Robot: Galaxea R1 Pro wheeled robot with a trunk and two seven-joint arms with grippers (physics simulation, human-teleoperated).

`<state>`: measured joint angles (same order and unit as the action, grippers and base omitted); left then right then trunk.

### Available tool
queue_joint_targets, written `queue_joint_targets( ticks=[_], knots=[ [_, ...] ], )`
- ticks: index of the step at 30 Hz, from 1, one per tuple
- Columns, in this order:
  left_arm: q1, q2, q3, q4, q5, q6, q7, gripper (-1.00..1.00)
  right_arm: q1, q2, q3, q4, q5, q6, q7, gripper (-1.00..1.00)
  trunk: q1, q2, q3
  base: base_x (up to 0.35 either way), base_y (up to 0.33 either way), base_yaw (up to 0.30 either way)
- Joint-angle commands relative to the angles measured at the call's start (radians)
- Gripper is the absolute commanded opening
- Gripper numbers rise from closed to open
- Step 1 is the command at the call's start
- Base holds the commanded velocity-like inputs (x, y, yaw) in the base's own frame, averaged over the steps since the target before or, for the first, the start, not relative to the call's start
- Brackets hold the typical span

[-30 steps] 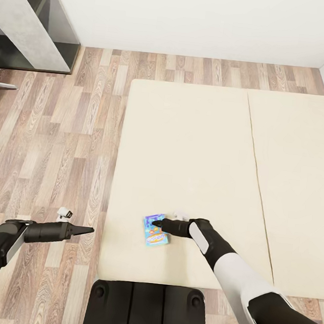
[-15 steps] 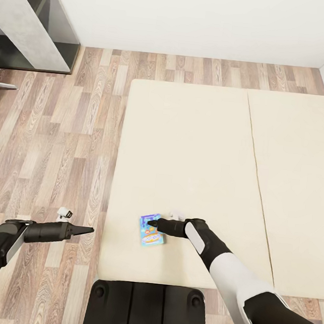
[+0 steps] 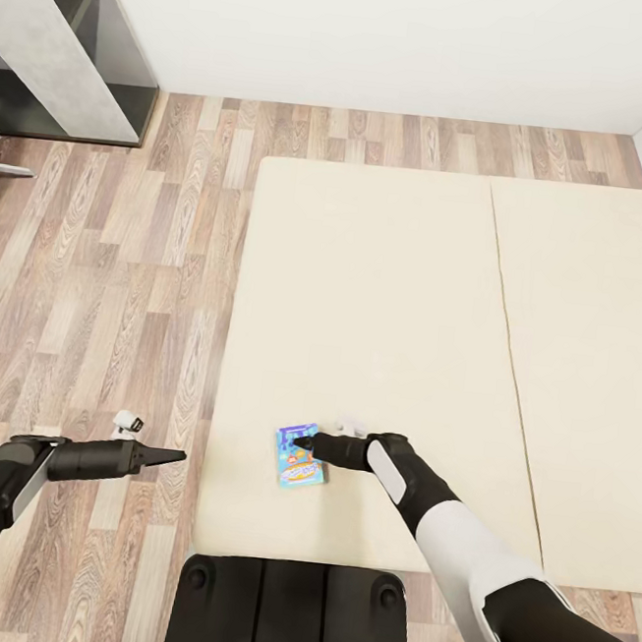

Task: Put all the toys in the child's room - the three board games (two on the bed and one on the table), the two jigsaw puzzles on the table, and the tennis ball on the table - inside the toy box on the table in the child's room.

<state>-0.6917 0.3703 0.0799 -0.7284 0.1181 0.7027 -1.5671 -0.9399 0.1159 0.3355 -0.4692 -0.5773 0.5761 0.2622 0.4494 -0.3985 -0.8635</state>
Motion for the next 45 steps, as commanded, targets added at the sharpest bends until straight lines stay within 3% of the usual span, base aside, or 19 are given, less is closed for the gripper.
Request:
queue_joint_targets(
  ticks=[1,11,45],
  knots=[
    [0.0,0.0,0.0,0.0,0.0,0.011,-0.004,1.0,-0.001,-0.001,0.002,0.0,0.0,0.002,0.001,1.0,0.001,-0.002,-0.001,0.0,0.0,0.0],
    [0.0,0.0,0.0,0.0,0.0,0.011,-0.004,1.0,0.0,-0.012,0.002,-0.002,0.001,-0.001,0.002,1.0,0.001,-0.002,-0.001,0.0,0.0,0.0],
    [0.0,-0.001,-0.002,0.0,0.0,0.011,-0.004,1.0,0.0,-0.004,0.003,-0.002,0.004,-0.007,-0.004,1.0,0.001,-0.002,-0.001,0.0,0.014,0.0]
  ],
)
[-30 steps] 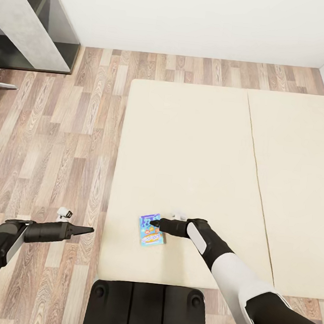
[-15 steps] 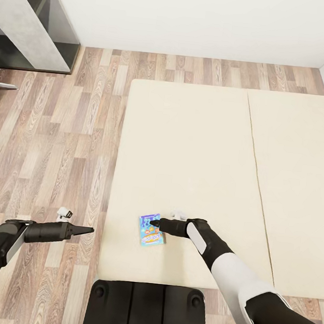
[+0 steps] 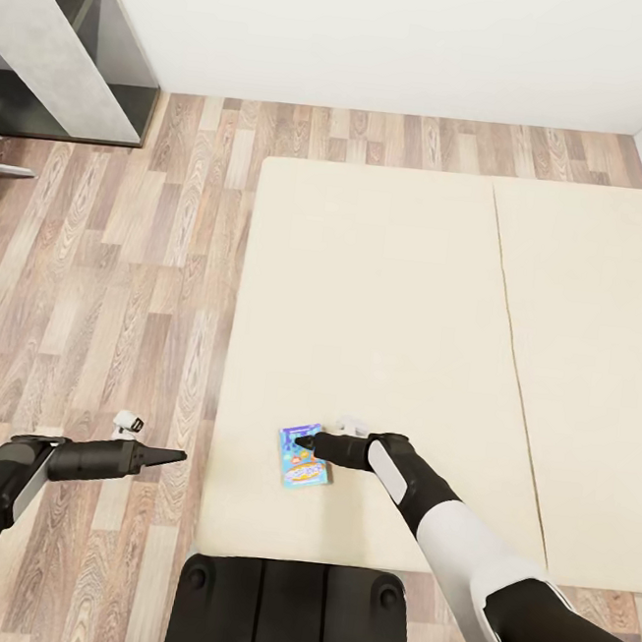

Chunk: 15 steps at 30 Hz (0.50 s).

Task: Put all the toys in the child's room - the three board games (two on the bed and one on the table), the two jigsaw puzzles on the table, and the tennis ball on the table - inside the toy box on the table in the child's room.

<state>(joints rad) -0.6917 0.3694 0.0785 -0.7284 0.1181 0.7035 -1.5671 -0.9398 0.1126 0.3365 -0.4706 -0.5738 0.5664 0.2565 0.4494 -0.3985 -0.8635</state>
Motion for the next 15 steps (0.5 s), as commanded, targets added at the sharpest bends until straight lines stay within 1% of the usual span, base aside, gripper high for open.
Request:
queue_joint_targets(
  ticks=[1,6,15],
  knots=[
    [0.0,0.0,0.0,0.0,0.0,0.011,-0.004,1.0,-0.001,0.0,0.002,0.0,0.0,0.003,0.001,1.0,0.001,-0.002,-0.001,0.0,0.038,0.0],
    [0.0,0.0,0.001,0.0,0.0,0.011,-0.004,1.0,-0.001,0.003,0.003,0.0,0.0,0.002,-0.004,1.0,0.001,-0.002,-0.001,0.0,0.052,0.0],
    [0.0,0.0,0.001,0.0,0.0,0.011,-0.004,1.0,-0.001,0.003,0.003,0.001,-0.001,0.001,-0.008,1.0,0.001,-0.002,-0.001,0.0,0.006,0.0]
  ],
)
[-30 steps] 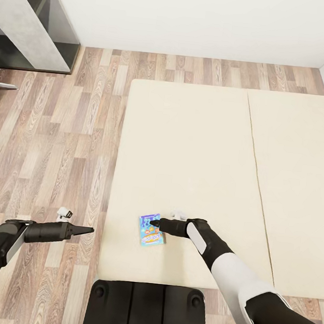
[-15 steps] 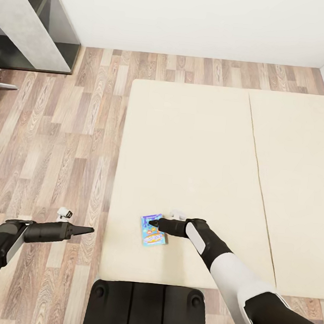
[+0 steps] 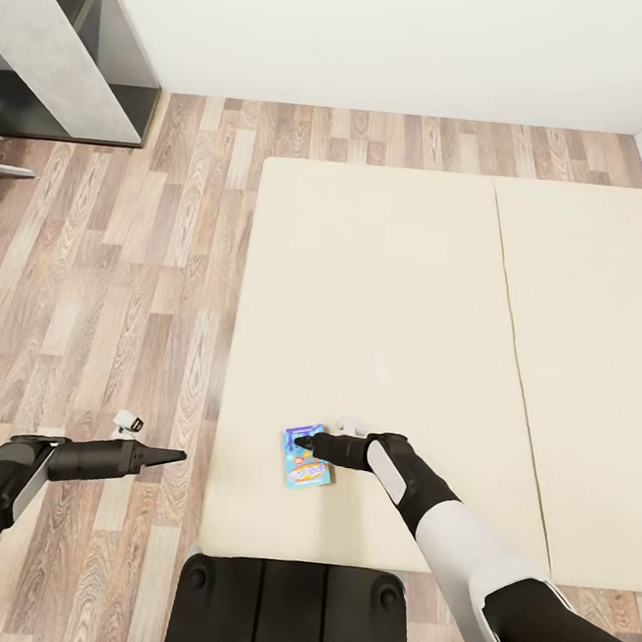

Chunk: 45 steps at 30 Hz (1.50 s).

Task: Put all the toys in the child's room - the three board games (two on the bed and one on the table), the two jigsaw puzzles on the table, and the tennis ball on the table - inside the toy box on the table in the child's room.

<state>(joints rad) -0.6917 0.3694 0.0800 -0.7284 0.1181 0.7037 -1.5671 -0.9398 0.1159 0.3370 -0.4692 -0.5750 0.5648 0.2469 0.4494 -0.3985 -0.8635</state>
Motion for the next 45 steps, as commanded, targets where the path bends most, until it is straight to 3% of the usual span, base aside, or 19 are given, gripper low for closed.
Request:
queue_joint_targets(
  ticks=[1,45],
  knots=[
    [0.0,0.0,0.0,0.0,0.0,0.01,-0.004,1.0,-0.001,0.0,0.002,0.0,0.0,0.003,0.002,1.0,0.001,-0.002,-0.001,0.0,0.0,0.0],
    [0.0,0.0,0.0,0.0,0.0,0.011,-0.004,1.0,-0.001,0.001,0.004,0.0,0.0,0.006,0.002,1.0,0.001,-0.002,-0.001,0.0,0.037,0.0]
  ],
)
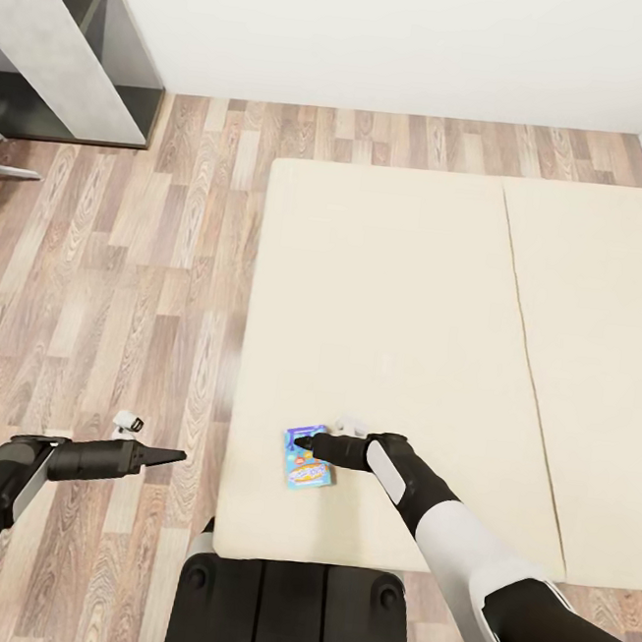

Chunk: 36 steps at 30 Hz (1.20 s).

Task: Put all the toys in the child's room - the three board games (two on the bed and one on the table), the two jigsaw puzzles on the table, and the tennis ball on the table - inside the toy box on the table in the child's room.

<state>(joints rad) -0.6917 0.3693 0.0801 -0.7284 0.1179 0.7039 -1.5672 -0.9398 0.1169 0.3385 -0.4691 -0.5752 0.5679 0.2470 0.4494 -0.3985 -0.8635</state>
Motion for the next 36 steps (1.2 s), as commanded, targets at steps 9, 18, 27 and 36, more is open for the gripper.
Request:
queue_joint_targets(
  ticks=[9,18,27,36],
  knots=[
    [0.0,0.001,0.0,0.0,0.0,0.011,-0.004,1.0,-0.001,0.0,0.002,0.0,0.0,0.001,0.002,1.0,0.001,-0.002,-0.001,0.0,0.045,0.0],
    [0.0,0.001,0.0,0.0,0.0,0.011,-0.004,1.0,-0.001,0.0,0.002,0.0,0.0,0.001,0.002,1.0,0.001,-0.002,-0.001,0.0,0.053,0.0],
    [0.0,0.002,0.0,0.0,0.0,0.01,-0.004,1.0,-0.001,0.001,0.002,0.0,0.0,0.001,0.002,1.0,0.001,-0.002,-0.001,-0.033,0.05,0.0],
    [0.0,0.002,0.0,0.0,0.0,0.011,-0.004,1.0,-0.001,0.001,0.002,0.0,0.0,0.001,0.002,1.0,0.001,-0.002,-0.001,-0.004,0.025,0.0]
  ],
)
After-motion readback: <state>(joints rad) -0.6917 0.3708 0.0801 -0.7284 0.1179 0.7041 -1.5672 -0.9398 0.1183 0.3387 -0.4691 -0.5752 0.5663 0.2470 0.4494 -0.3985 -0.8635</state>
